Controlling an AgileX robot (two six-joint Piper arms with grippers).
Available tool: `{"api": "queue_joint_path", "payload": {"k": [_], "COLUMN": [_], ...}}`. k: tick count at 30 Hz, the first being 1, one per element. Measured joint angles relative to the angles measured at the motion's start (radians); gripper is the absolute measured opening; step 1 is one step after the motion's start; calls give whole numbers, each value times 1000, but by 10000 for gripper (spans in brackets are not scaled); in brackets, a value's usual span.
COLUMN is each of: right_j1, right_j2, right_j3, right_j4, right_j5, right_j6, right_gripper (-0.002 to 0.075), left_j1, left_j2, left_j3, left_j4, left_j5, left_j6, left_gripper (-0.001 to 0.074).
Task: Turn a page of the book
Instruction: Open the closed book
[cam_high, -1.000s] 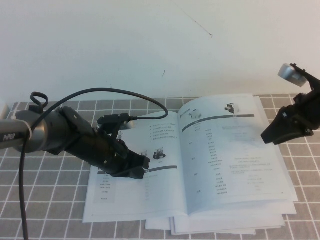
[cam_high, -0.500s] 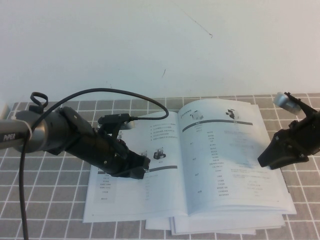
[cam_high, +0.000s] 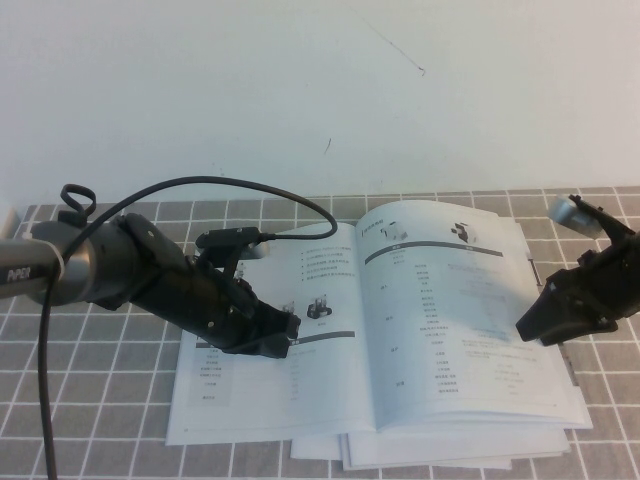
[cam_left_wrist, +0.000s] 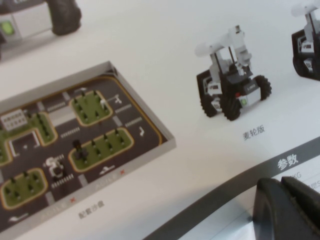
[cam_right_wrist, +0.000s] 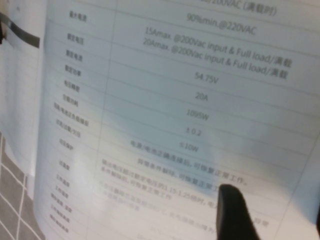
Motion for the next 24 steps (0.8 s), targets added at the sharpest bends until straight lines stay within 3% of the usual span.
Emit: {"api": "queue_joint_path", "payload": {"k": [24], "right_j1": [-6], "right_j2": [14], "right_j3": [2], "right_j4": [-30], "right_j5": [27], "right_j6": [0], "right_gripper": [346], "left_j1": [0], "left_j2": [0], "left_j3": [0], "left_j4": [-2], "left_j5": [0], "left_j6": [2], "left_gripper": [-4]}}
